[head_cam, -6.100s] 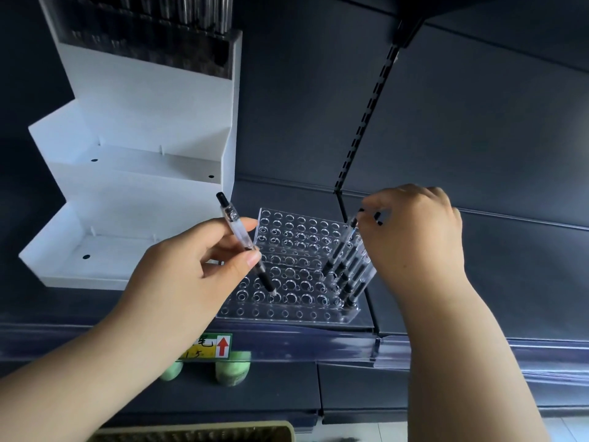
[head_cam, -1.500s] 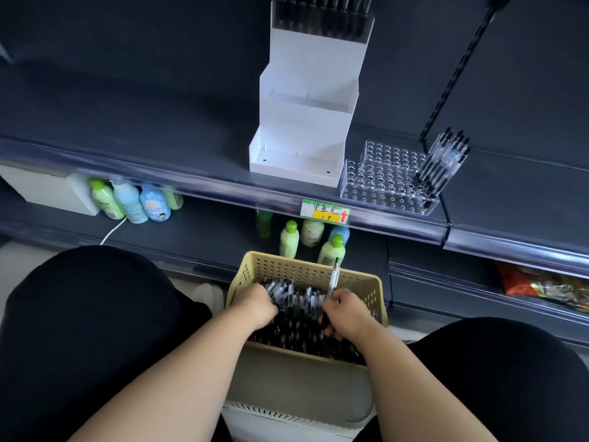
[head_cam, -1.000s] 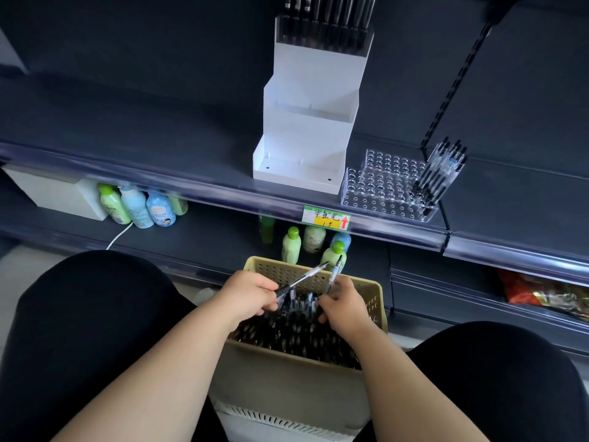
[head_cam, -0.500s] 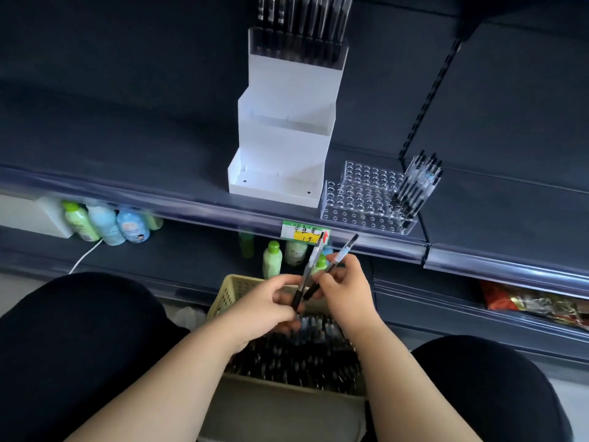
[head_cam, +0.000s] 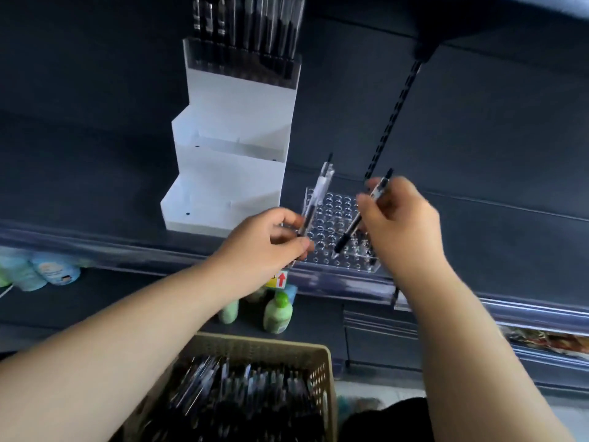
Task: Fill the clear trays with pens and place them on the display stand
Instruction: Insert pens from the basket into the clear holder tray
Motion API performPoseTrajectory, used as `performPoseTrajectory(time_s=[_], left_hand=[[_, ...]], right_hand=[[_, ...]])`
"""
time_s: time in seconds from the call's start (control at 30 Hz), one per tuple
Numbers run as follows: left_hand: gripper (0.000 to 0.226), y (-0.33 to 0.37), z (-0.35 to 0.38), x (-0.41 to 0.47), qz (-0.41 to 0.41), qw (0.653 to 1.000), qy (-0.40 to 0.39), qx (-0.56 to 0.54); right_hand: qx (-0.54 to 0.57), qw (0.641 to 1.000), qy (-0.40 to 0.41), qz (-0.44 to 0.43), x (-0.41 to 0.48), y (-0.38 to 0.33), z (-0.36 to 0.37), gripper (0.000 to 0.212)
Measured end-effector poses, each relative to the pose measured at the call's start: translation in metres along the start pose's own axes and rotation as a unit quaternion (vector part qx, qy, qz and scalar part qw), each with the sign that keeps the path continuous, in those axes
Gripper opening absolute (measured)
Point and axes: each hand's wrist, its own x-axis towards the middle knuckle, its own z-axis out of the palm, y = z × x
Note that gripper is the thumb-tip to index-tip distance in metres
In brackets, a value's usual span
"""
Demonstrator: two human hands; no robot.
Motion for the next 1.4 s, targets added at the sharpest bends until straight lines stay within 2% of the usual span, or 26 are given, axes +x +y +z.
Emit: performPoseTrajectory(time_s=[0.03,0.1,0.17,0.27,0.37,0.5,0.6,0.83,1.0,1.2,1.4], left_hand=[[0.011,0.004,0.000,0.007,0.015,1.000,-0.002,0.007],[0.006,0.007,0.002,0.023,0.042,0.999,0.001,-0.001],[0.014,0.002,0.007,0.034,0.052,0.999,0.016,-0.007],[0.032,-0.010,0.015,0.045,0.039,0.997,0.058,-0.045],[0.035,-0.019,0.022,0.050,0.015,0.991,0.080,-0.108],[0.031,-0.025,0.026,0.053,0.007,0.985,0.087,-0.151],[0.043,-0.024,0.026,0.051,0.000,0.981,0.090,-0.172],[0.040,-0.024,0.025,0.044,-0.007,0.979,0.103,-0.177],[0.037,-0.024,0.026,0.039,-0.007,0.981,0.094,-0.167],[0.037,-0.024,0.026,0.039,0.000,0.985,0.090,-0.146],[0.023,-0.022,0.028,0.043,0.017,0.994,0.085,-0.074]], right_hand=[[0.000,1.000,0.008,-0.012,0.010,-0.001,-0.006,0.014],[-0.010,0.999,0.014,-0.027,0.028,0.001,-0.015,0.020],[-0.019,0.999,0.024,-0.027,0.039,0.009,-0.021,0.019],[-0.024,0.998,0.049,-0.001,0.047,0.023,-0.021,0.004],[-0.029,0.999,0.046,0.002,0.052,0.033,-0.022,0.012],[-0.026,0.998,0.051,-0.003,0.057,0.041,-0.021,0.008],[-0.048,0.998,0.049,-0.015,0.056,0.047,-0.017,0.008],[-0.083,0.996,0.027,-0.015,0.056,0.052,-0.016,0.008],[-0.109,0.994,0.021,-0.008,0.055,0.054,-0.015,0.020],[-0.141,0.990,0.013,-0.026,0.053,0.051,-0.009,0.016],[-0.121,0.992,0.031,-0.031,0.053,0.052,-0.010,0.014]])
